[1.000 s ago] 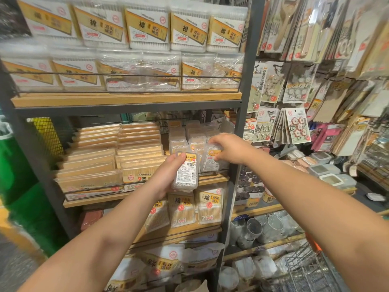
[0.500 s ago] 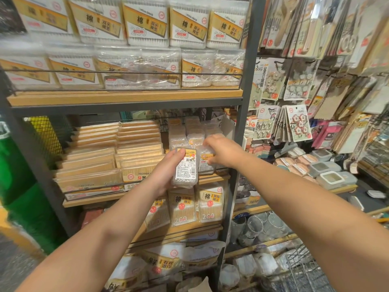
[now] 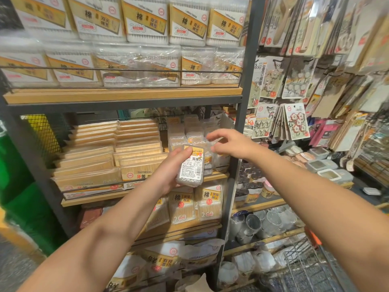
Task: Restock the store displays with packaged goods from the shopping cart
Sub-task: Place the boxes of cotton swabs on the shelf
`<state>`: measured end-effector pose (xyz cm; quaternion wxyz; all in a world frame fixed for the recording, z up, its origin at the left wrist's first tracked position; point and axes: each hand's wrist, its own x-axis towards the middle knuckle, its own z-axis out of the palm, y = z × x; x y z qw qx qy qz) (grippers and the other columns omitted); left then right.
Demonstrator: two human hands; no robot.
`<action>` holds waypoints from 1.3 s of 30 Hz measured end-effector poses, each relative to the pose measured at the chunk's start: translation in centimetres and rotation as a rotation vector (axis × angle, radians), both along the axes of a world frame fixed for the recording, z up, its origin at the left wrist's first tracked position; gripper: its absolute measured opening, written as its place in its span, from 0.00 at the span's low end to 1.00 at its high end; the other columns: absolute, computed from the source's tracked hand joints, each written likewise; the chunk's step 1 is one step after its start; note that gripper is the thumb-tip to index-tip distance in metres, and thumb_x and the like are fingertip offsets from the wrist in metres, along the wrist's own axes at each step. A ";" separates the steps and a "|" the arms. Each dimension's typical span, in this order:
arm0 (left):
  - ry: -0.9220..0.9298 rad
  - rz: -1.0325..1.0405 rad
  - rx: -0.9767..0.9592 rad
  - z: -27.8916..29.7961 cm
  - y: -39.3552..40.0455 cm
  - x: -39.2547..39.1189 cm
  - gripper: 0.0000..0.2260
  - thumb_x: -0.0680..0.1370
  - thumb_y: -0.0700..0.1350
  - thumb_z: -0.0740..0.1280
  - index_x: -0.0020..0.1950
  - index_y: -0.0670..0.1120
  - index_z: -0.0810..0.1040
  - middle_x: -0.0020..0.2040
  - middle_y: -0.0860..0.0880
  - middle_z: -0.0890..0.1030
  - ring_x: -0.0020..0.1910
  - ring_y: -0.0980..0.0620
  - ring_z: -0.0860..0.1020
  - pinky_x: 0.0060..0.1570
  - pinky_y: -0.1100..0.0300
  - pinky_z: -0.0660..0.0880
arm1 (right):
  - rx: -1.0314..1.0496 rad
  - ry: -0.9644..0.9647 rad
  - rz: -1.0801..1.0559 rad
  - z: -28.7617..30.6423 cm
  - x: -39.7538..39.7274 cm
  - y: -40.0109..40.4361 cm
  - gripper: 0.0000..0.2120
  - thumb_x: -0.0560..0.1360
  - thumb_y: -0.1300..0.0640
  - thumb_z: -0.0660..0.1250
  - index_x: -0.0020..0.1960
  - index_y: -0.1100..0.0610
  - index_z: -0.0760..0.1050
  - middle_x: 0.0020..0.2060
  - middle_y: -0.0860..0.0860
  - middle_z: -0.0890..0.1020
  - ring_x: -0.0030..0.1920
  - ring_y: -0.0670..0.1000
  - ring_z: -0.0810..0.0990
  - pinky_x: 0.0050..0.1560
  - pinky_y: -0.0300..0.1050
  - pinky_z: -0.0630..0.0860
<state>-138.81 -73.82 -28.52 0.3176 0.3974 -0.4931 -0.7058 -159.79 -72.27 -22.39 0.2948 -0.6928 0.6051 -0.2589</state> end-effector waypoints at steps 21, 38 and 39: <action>0.077 -0.143 0.080 0.2 1.2 -4.2 0.19 0.81 0.52 0.64 0.68 0.44 0.73 0.58 0.41 0.82 0.55 0.41 0.82 0.56 0.41 0.78 | 0.292 -0.238 0.006 -1.2 -2.1 2.8 0.12 0.77 0.65 0.69 0.57 0.54 0.76 0.51 0.50 0.81 0.47 0.44 0.82 0.43 0.36 0.79; -0.207 0.006 -0.228 -1.9 -0.4 -2.2 0.35 0.62 0.63 0.72 0.67 0.52 0.75 0.63 0.49 0.80 0.62 0.49 0.78 0.68 0.47 0.71 | 0.014 0.806 0.020 3.7 -2.6 1.3 0.23 0.70 0.57 0.76 0.61 0.55 0.71 0.53 0.51 0.78 0.51 0.53 0.76 0.49 0.47 0.74; -0.194 0.006 -0.223 -1.7 -0.2 -2.2 0.35 0.62 0.63 0.72 0.67 0.52 0.74 0.63 0.50 0.80 0.62 0.50 0.78 0.68 0.47 0.71 | -0.022 0.849 0.029 3.7 -2.3 1.0 0.23 0.70 0.57 0.75 0.62 0.54 0.70 0.54 0.51 0.79 0.51 0.53 0.75 0.48 0.46 0.73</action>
